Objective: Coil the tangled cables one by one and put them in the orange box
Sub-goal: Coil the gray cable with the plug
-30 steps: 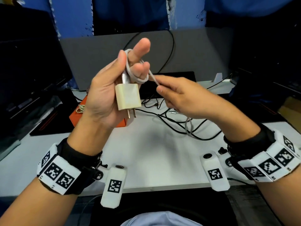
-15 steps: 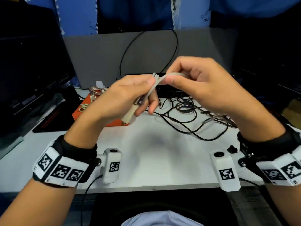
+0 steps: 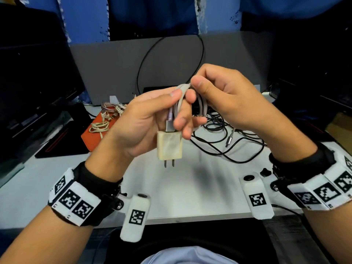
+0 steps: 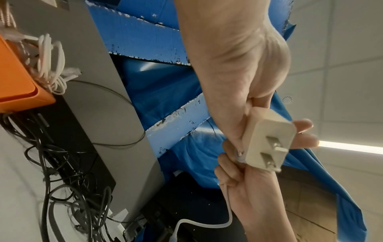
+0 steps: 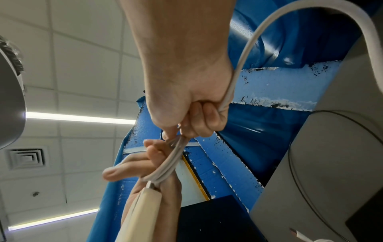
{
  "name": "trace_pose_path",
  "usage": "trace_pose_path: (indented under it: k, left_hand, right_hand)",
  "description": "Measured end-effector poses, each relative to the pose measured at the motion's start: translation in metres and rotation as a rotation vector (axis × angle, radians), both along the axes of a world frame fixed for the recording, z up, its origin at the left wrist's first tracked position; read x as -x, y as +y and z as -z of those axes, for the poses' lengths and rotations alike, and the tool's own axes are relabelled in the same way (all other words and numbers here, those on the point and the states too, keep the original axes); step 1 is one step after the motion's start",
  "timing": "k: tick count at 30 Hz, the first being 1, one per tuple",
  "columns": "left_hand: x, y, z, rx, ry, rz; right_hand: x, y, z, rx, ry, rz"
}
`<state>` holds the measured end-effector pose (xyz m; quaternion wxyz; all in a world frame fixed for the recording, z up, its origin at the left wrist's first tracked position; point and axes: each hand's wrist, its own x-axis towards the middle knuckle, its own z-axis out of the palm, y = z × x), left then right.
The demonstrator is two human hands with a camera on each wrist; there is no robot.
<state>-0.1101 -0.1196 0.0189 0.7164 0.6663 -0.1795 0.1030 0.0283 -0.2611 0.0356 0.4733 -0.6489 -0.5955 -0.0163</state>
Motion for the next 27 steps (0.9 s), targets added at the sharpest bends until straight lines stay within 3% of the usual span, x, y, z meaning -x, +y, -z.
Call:
trace_pose_path:
  k: [4, 10, 15, 20, 24, 27]
  left_hand:
    - [0.004, 0.001, 0.0, 0.047, 0.042, 0.102]
    - [0.003, -0.015, -0.002, 0.164, -0.008, 0.02]
    - [0.004, -0.011, 0.0, 0.287, -0.006, 0.095]
    - [0.009, -0.005, -0.011, 0.266, -0.146, -0.168]
    - [0.003, 0.0, -0.012, 0.316, -0.273, -0.343]
    - [-0.001, 0.007, -0.011, 0.069, -0.285, -0.552]
  right_hand:
    - [0.002, -0.004, -0.003, -0.002, -0.03, -0.075]
    - [0.0, -0.002, -0.002, -0.04, 0.01, -0.108]
    - [-0.002, 0.001, -0.001, -0.055, 0.035, -0.108]
    - [-0.008, 0.001, 0.002, 0.017, 0.099, -0.117]
    - [-0.007, 0.012, 0.015, 0.248, -0.071, -0.056]
    - [0.001, 0.014, 0.02, 0.385, -0.151, -0.1]
